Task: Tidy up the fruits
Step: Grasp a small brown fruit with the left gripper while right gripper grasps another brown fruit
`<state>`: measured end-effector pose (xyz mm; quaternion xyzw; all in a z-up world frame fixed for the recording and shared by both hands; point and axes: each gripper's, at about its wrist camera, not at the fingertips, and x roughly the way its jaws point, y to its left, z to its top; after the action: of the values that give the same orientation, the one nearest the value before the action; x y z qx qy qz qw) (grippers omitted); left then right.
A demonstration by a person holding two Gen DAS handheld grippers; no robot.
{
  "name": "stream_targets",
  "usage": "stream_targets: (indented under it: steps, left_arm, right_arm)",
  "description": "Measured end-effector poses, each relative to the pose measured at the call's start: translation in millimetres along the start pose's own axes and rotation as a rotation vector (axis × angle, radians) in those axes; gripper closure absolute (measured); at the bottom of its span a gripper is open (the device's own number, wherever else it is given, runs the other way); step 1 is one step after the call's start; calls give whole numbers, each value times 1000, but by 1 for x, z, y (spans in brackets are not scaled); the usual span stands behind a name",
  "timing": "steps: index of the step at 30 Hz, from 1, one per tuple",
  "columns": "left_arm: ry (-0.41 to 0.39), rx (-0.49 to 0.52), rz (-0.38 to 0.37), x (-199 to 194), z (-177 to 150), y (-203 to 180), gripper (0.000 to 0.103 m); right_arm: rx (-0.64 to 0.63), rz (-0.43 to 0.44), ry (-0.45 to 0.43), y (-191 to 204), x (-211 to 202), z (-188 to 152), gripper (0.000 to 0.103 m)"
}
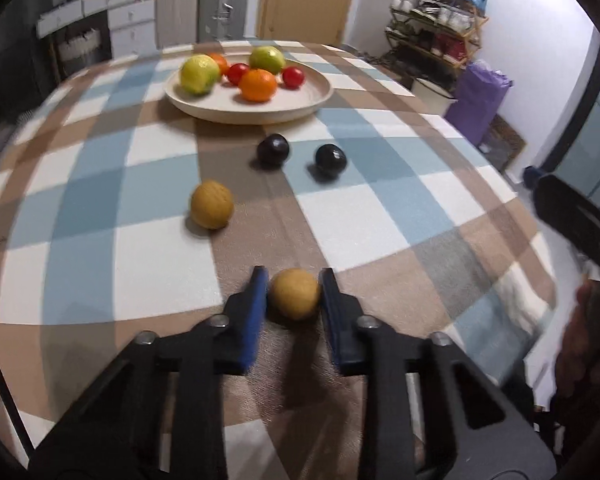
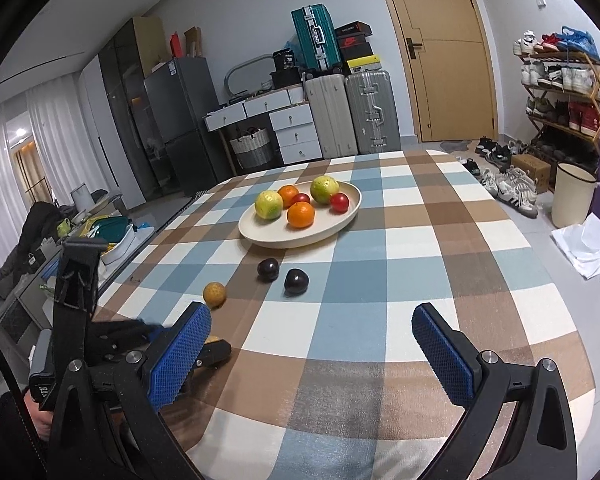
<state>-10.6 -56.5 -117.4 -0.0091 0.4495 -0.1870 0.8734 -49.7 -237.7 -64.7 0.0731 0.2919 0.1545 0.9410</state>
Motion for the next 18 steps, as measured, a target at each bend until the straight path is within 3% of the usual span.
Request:
stream_targets:
  steps: [7, 18]
  left_arm:
    - [-28, -45, -70, -12, 6, 15, 80]
    - [-123, -151, -45, -59, 15, 78, 80]
  right_arm:
    - [-2, 8, 22, 3, 10, 2, 1]
    - [3, 88, 103, 19, 50, 20, 1]
